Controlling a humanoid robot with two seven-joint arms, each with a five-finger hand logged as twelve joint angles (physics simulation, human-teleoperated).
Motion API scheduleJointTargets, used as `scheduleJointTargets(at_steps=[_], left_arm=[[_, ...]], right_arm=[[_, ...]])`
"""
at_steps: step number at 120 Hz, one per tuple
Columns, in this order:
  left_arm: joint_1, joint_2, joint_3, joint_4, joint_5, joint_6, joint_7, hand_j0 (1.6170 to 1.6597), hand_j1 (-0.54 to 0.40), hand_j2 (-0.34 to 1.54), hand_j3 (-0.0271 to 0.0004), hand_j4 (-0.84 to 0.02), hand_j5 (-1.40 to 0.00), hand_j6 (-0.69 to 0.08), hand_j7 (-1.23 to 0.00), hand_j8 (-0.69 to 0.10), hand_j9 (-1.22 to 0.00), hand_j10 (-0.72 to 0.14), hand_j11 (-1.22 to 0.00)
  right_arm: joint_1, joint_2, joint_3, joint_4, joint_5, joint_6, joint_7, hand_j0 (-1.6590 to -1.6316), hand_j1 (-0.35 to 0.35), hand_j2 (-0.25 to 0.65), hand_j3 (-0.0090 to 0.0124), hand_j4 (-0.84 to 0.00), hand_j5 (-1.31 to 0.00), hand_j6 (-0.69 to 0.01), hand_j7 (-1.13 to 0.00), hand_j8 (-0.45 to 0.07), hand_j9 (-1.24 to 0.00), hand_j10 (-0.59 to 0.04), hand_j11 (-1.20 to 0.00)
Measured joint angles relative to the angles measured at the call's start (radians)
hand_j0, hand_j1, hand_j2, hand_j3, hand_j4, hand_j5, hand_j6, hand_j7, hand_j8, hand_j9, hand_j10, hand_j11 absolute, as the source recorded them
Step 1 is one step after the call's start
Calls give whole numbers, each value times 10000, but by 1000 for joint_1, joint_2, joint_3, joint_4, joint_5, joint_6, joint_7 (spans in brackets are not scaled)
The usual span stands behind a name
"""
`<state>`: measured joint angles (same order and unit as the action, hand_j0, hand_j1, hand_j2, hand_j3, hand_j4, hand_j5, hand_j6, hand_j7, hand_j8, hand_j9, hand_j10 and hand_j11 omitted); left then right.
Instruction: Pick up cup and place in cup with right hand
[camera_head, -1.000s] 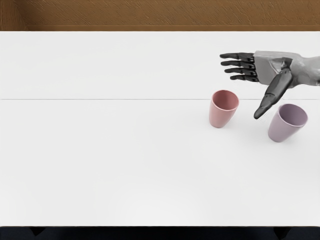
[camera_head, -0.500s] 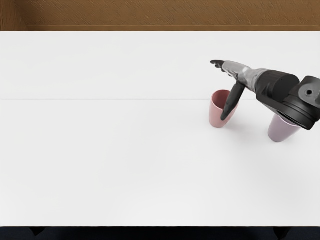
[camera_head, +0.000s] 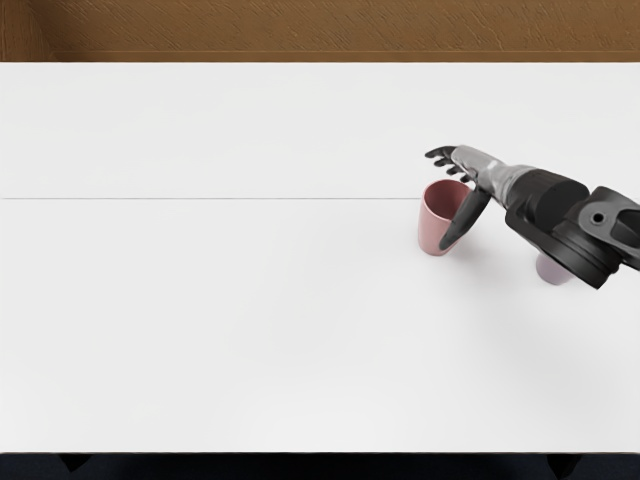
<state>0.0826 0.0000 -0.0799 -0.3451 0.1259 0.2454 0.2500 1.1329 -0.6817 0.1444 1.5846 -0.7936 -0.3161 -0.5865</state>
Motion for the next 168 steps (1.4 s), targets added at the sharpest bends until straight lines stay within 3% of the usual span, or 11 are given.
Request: scheduleJointTargets(at_steps=[43, 80, 103, 108, 109, 110, 118, 125, 146, 150, 168], left_arm=[[-1, 0, 0, 0, 0, 0, 0, 16581, 3489, 0, -1, 1, -1, 1, -1, 2, -1, 2, -1], [-1, 0, 0, 0, 0, 0, 0, 16581, 3488, 1, -1, 1, -2, 2, -2, 2, -2, 2, -2], [0, 0, 0, 0, 0, 0, 0, 16581, 3486, 4, -3, 2, -6, 2, -5, 2, -5, 2, -5], [-1, 0, 0, 0, 0, 0, 0, 16581, 3486, 5, -4, 2, -6, 2, -6, 2, -6, 2, -6], [0, 0, 0, 0, 0, 0, 0, 16581, 3486, 5, -4, 2, -6, 2, -6, 3, -6, 2, -6], [0, 0, 0, 0, 0, 0, 0, 16581, 3486, 5, -4, 2, -6, 2, -6, 2, -6, 2, -6], [-1, 0, 0, 0, 0, 0, 0, 16581, 3485, 5, -4, 2, -6, 2, -6, 2, -6, 2, -6], [-1, 0, 0, 0, 0, 0, 0, 16581, 3486, 4, -3, 2, -6, 2, -5, 2, -5, 2, -5], [-1, 0, 0, 0, 0, 0, 0, 16581, 3488, 2, -2, 2, -3, 2, -3, 2, -3, 2, -3], [-1, 0, 0, 0, 0, 0, 0, 16581, 3488, 2, -2, 2, -2, 2, -2, 2, -2, 2, -3], [-1, 0, 0, 0, 0, 0, 0, 16581, 3489, 1, -1, 1, -1, 1, -1, 1, -1, 1, -1]], right_arm=[[17, -7, -19, -4, 1, 40, -17, -16580, 85, -551, 0, -3120, -3848, -3088, -3912, -3098, -3919, -3073, -3917], [23, -8, -19, -10, 3, 54, -24, -16562, 698, -712, -7, -3842, -4939, -3661, -4931, -2911, -4980, -3501, -5009], [17, -1, -19, -27, -7, 54, -23, -16508, 527, -1252, -49, -4281, -5009, -3640, -5188, -2935, -5103, -3642, -5142], [18, 0, -18, -30, -8, 54, -23, -16496, 479, -1143, -44, -4394, -5037, -3796, -5260, -3068, -5139, -3777, -5170], [18, 0, -18, -30, -7, 54, -23, -16495, 464, -1119, -21, -4382, -5071, -3760, -5273, -3072, -5173, -3778, -5203], [18, 0, -19, -31, -7, 54, -23, -16494, 454, -1109, -17, -4375, -5101, -3761, -5285, -3076, -5202, -3779, -5232], [19, 0, -19, -33, -4, 55, -23, -16489, 410, -1097, -16, -4348, -5296, -3776, -5377, -3040, -5402, -3748, -5430], [20, 1, -20, -34, -1, 55, -23, -16499, 506, -739, -1, -4458, -5454, -3720, -5540, -3044, -5576, -3733, -5600], [27, -3, -16, -34, 11, 60, -24, -16527, 684, -53, -1, -4555, -5930, -3512, -5893, -2735, -6043, -3456, -6033], [34, -6, -9, -34, 13, 74, -24, -16530, 633, -203, 10, -4550, -5998, -3520, -5932, -2735, -6097, -3469, -6088], [73, -33, 49, -31, 18, 175, -24, -16534, 448, -481, -9, -4525, -6210, -3598, -6048, -2720, -6235, -3588, -6202]])
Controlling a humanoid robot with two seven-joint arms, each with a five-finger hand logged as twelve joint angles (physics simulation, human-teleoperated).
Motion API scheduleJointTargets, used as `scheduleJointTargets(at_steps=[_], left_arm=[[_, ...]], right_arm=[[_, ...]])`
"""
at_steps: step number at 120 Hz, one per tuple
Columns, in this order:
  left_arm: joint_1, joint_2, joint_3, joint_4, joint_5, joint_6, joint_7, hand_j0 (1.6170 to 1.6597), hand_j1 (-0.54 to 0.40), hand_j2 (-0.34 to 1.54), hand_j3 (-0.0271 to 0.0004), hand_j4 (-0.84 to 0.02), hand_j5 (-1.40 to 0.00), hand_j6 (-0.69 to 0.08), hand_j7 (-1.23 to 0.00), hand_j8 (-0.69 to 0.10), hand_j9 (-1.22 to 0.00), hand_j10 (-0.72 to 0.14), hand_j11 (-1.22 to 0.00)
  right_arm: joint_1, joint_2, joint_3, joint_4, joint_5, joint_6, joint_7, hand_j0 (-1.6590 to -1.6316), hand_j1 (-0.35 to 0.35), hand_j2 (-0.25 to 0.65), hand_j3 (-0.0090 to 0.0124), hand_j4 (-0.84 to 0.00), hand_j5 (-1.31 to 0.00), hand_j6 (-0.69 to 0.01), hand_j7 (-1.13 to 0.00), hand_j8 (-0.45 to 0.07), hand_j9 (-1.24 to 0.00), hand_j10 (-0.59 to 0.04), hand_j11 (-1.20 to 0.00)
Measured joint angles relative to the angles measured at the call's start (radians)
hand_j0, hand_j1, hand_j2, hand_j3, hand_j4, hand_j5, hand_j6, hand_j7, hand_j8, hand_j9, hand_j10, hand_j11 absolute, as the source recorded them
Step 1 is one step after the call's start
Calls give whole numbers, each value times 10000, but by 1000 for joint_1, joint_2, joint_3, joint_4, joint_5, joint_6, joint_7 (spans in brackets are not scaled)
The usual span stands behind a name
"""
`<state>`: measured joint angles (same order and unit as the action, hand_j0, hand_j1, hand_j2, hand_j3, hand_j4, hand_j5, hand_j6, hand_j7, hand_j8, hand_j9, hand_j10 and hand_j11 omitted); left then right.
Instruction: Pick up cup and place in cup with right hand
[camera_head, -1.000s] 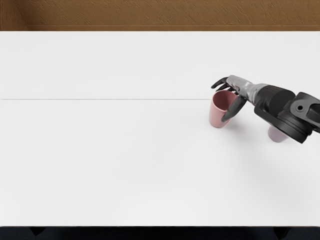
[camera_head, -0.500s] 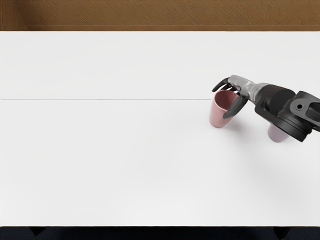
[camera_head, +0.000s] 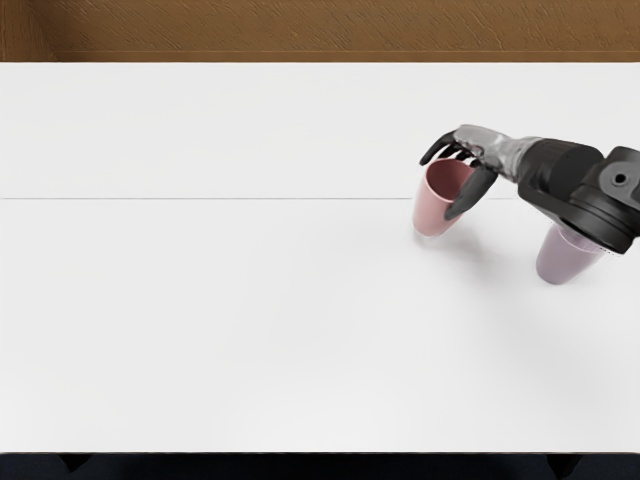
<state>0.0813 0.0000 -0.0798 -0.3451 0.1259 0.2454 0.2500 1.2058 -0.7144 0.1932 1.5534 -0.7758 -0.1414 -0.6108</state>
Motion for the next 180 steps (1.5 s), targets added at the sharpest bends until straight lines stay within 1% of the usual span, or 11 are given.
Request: scheduleJointTargets(at_steps=[4, 9, 10, 15, 16, 17, 27, 36, 78, 120, 180], left_arm=[[1, 0, 0, 0, 0, 0, 0, 16581, 3489, 0, -1, 1, -1, 1, -1, 2, -1, 2, -1], [1, 0, 0, 0, 0, 0, 0, 16581, 3489, 0, -1, 1, -1, 1, -1, 2, -1, 2, -1], [0, 0, 0, 0, 0, 0, 0, 16581, 3489, 0, -1, 1, -1, 1, -1, 1, -1, 1, -1], [0, 0, 0, 0, 0, 0, 0, 16581, 3489, 0, -1, 1, -1, 1, -1, 1, -1, 1, -1], [1, 0, 0, 0, 0, 0, 0, 16581, 3489, 0, -1, 1, -1, 1, -1, 2, -1, 2, -1], [0, 0, 0, 0, 0, 0, 0, 16581, 3489, 0, -1, 1, -1, 1, -1, 1, -1, 1, -1], [0, 0, 0, 0, 0, 0, 0, 16581, 3489, 0, 0, 1, -1, 1, -1, 1, -1, 1, -1], [1, 0, 0, 0, 0, 0, 0, 16581, 3489, 0, 0, 1, 0, 1, 0, 1, 0, 1, 0], [0, 0, 0, 0, 0, 0, 0, 16581, 3490, -1, 0, 1, 1, 1, 1, 1, 1, 1, 1], [1, 0, 0, 0, 0, 0, 0, 16581, 3489, 0, -1, 1, -1, 2, -1, 2, -1, 2, -1], [1, 0, 0, 0, 0, 0, 0, 16581, 3488, 2, -2, 2, -3, 2, -3, 2, -3, 2, -3]], right_arm=[[5, -19, 20, 0, 1, 37, 0, -16529, 362, -783, -9, -4540, -6221, -3526, -6064, -2725, -6232, -3615, -6186], [13, -42, 38, 0, 16, 76, 0, -16536, 520, -440, 11, -4521, -6270, -3503, -6081, -2655, -6272, -3526, -6220], [16, -47, 41, 0, 19, 85, 0, -16538, 580, -314, -2, -4524, -6271, -3521, -6084, -2653, -6269, -3518, -6213], [33, -75, 52, 1, 37, 128, 0, -16544, 680, 54, 2, -4506, -6317, -3532, -6100, -2668, -6295, -3518, -6229], [37, -81, 54, 1, 42, 136, 0, -16543, 690, -17, 15, -4460, -6374, -3362, -6103, -2442, -6333, -3353, -6260], [41, -87, 55, 1, 46, 145, 0, -16546, 746, 129, -8, -4470, -6362, -3405, -6106, -2452, -6315, -3328, -6238], [79, -147, 67, 1, 84, 220, 0, -16552, 857, 396, 10, -4480, -6391, -3426, -6130, -2521, -6323, -3376, -6234], [111, -198, 73, 1, 118, 277, 0, -16556, 888, 407, 0, -4467, -6448, -3409, -6154, -2488, -6376, -3346, -6295], [182, -395, 103, 7, 212, 471, 0, -16572, 1027, 774, 9, -4404, -6654, -3286, -6227, -2333, -6517, -3159, -6450], [165, -501, 97, 18, 226, 532, 0, -16564, 931, 384, 7, -4488, -6626, -3268, -6253, -2353, -6521, -3171, -6469], [89, -521, 93, 20, 226, 525, 0, -16549, 918, 237, -1, -4592, -6545, -3289, -6257, -2395, -6505, -3241, -6444]])
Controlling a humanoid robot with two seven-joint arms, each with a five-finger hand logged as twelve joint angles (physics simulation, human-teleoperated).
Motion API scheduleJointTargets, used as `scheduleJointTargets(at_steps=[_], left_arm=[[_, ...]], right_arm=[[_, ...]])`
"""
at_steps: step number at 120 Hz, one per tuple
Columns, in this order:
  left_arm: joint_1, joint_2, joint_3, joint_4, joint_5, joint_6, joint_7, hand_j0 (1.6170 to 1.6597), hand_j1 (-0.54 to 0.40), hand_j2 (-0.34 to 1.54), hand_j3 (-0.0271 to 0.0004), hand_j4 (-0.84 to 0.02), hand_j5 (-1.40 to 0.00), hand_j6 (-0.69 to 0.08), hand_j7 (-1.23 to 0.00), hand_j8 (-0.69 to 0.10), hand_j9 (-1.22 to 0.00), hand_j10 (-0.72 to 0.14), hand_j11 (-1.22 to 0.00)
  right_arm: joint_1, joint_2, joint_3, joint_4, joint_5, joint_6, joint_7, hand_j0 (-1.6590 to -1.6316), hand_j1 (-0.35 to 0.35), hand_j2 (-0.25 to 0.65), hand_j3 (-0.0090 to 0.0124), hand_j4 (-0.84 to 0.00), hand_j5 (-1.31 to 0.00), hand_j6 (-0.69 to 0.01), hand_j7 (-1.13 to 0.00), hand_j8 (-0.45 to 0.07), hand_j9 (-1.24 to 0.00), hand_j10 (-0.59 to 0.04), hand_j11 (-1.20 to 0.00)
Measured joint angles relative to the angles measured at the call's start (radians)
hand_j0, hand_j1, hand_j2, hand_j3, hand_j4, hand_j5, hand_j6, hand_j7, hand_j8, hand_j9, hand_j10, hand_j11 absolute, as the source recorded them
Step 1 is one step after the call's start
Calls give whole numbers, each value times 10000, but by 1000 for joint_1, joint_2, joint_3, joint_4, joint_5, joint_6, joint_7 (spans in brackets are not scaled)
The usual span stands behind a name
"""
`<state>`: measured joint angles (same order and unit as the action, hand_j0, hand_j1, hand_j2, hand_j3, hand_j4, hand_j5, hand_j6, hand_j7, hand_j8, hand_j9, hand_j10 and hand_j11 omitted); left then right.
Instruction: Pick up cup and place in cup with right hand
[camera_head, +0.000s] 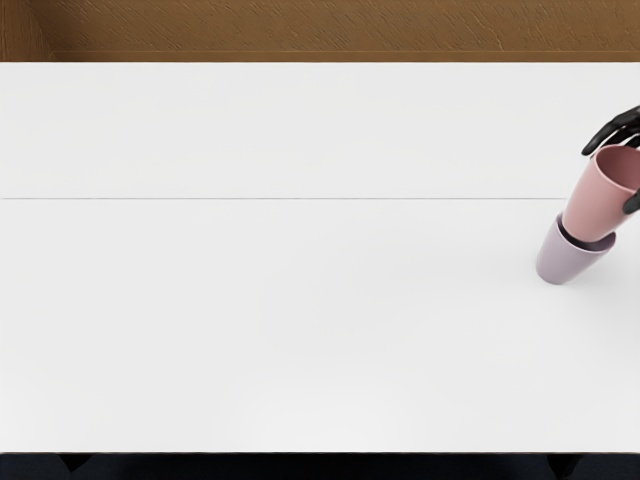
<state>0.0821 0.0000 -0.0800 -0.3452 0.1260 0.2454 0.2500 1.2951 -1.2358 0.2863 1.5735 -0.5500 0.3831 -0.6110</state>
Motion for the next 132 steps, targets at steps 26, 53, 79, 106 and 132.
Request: scheduleJointTargets(at_steps=[26, 53, 79, 106, 132], left_arm=[[-1, 0, 0, 0, 0, 0, 0, 16581, 3487, 2, -2, 1, -4, 2, -3, 2, -3, 1, -3], [-1, 0, 0, 0, 0, 0, 0, 16581, 3487, 2, -2, 1, -4, 2, -3, 2, -3, 1, -4], [0, 0, 0, 0, 0, 0, 0, 16581, 3487, 2, -2, 1, -4, 1, -3, 1, -3, 1, -4], [0, 0, 0, 0, 0, 0, 0, 16581, 3488, 2, -2, 1, -4, 1, -3, 1, -3, 1, -3], [0, 0, 0, 0, 0, 0, 0, 16581, 3488, 2, -2, 1, -4, 1, -3, 1, -3, 1, -3]], right_arm=[[-24, 3, 0, -4, -4, -48, 0, -16547, 901, 252, 1, -4597, -6549, -3290, -6261, -2437, -6507, -3276, -6451], [-52, 25, 0, -7, -8, -98, 0, -16546, 897, 226, -1, -4616, -6531, -3301, -6262, -2439, -6510, -3279, -6467], [-79, 47, 0, -10, -12, -124, 0, -16547, 919, 199, -1, -4607, -6538, -3259, -6260, -2388, -6523, -3222, -6497], [-103, 53, -1, -14, -14, -133, 0, -16544, 806, 56, 1, -4624, -6519, -3332, -6259, -2489, -6507, -3303, -6482], [-128, 77, -5, -17, -17, -183, 0, -16544, 795, 33, -4, -4641, -6460, -3355, -6239, -2512, -6459, -3327, -6454]])
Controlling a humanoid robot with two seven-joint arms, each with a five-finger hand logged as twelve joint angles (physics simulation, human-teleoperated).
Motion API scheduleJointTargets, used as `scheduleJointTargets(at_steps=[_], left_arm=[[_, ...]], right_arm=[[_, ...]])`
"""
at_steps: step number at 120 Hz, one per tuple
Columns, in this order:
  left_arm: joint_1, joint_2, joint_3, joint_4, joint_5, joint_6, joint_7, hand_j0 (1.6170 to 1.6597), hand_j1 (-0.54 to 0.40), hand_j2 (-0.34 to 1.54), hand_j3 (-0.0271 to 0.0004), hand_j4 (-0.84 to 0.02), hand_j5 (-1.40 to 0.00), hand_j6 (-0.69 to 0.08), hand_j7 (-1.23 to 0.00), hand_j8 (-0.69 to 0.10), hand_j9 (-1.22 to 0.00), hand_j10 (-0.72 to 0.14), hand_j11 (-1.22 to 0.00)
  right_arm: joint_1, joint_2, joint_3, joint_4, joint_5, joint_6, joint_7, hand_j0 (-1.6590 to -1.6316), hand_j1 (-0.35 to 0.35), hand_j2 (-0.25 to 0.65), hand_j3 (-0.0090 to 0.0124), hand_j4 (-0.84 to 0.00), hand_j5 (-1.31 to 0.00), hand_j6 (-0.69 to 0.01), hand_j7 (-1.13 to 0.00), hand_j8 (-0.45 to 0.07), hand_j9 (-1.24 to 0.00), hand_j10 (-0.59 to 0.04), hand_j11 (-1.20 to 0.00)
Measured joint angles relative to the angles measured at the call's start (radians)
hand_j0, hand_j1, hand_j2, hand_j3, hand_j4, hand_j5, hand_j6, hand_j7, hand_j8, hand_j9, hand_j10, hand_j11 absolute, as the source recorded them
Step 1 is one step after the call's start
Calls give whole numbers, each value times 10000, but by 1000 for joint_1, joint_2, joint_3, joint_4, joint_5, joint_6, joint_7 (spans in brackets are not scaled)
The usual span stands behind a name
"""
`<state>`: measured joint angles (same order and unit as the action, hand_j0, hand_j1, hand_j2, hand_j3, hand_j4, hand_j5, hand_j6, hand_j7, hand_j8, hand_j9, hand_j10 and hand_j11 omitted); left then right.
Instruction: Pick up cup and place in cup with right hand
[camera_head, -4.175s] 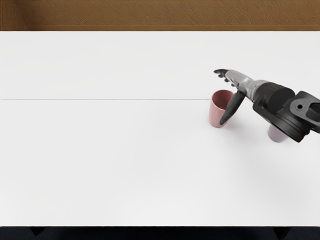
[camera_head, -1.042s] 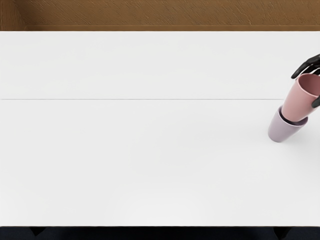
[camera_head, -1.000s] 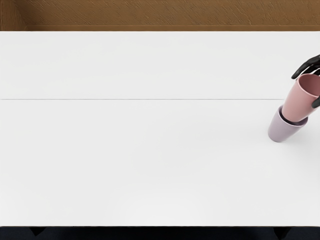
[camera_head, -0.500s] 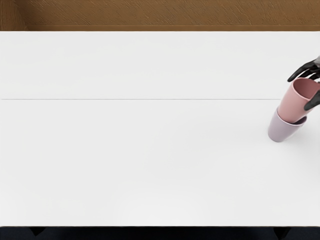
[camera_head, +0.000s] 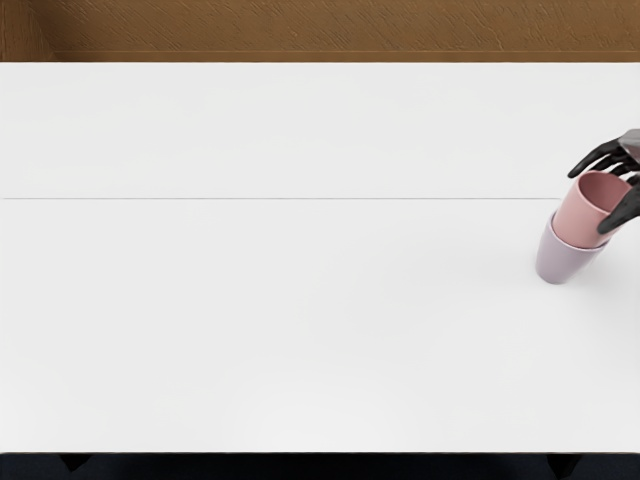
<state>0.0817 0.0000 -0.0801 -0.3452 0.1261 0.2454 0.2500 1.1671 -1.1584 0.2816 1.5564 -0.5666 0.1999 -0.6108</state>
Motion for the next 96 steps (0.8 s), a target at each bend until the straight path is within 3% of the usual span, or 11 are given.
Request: scheduleJointTargets(at_steps=[6, 15, 25, 37, 52, 86, 96], left_arm=[[0, 0, 0, 0, 0, 0, 0, 16581, 3487, 3, -2, 1, -4, 1, -4, 1, -4, 1, -4], [0, 0, 0, 0, 0, 0, 0, 16581, 3487, 3, -3, 1, -5, 1, -4, 1, -4, 1, -4], [0, 0, 0, 0, 0, 0, 0, 16581, 3487, 3, -3, 1, -5, 1, -4, 1, -4, 1, -4], [0, 0, 0, 0, 0, 0, 0, 16581, 3487, 3, -2, 1, -4, 1, -4, 1, -4, 1, -4], [1, 0, 0, 0, 0, 0, 0, 16581, 3487, 3, -2, 1, -4, 1, -3, 1, -3, 1, -3], [0, 0, 0, 0, 0, 0, 0, 16581, 3488, 2, -2, 1, -3, 1, -3, 1, -3, 1, -3], [0, 0, 0, 0, 0, 0, 0, 16581, 3488, 2, -2, 1, -3, 1, -2, 1, -2, 1, -2]], right_arm=[[-3, 2, -1, -1, -1, -5, 0, -16535, 721, -265, -10, -4686, -6390, -3335, -6224, -2559, -6417, -3354, -6425], [-4, 4, -2, -2, -3, -9, 0, -16534, 854, -267, -2, -4750, -6271, -3253, -6197, -2484, -6331, -3291, -6370], [-5, 5, -2, -2, -3, -17, 0, -16542, 619, 11, 1, -4570, -5886, -3508, -5882, -2788, -5982, -3423, -6026], [-7, 16, -3, -2, 2, -70, 0, -16556, -1021, -49, 0, -2817, -3613, -2176, -3605, -1733, -3669, -2117, -3694], [-3, 36, 1, -4, 7, -94, 0, -16567, -2167, -14, 0, -1561, -1964, -1226, -1954, -979, -1993, -1179, -2005], [26, 120, 22, -7, 14, -97, 0, -16577, -3178, 7, 0, -443, -498, -379, -488, -305, -502, -340, -503], [54, 143, 28, -7, 68, -42, 0, -16578, -3288, 7, 0, -316, -334, -281, -324, -227, -336, -244, -335]])
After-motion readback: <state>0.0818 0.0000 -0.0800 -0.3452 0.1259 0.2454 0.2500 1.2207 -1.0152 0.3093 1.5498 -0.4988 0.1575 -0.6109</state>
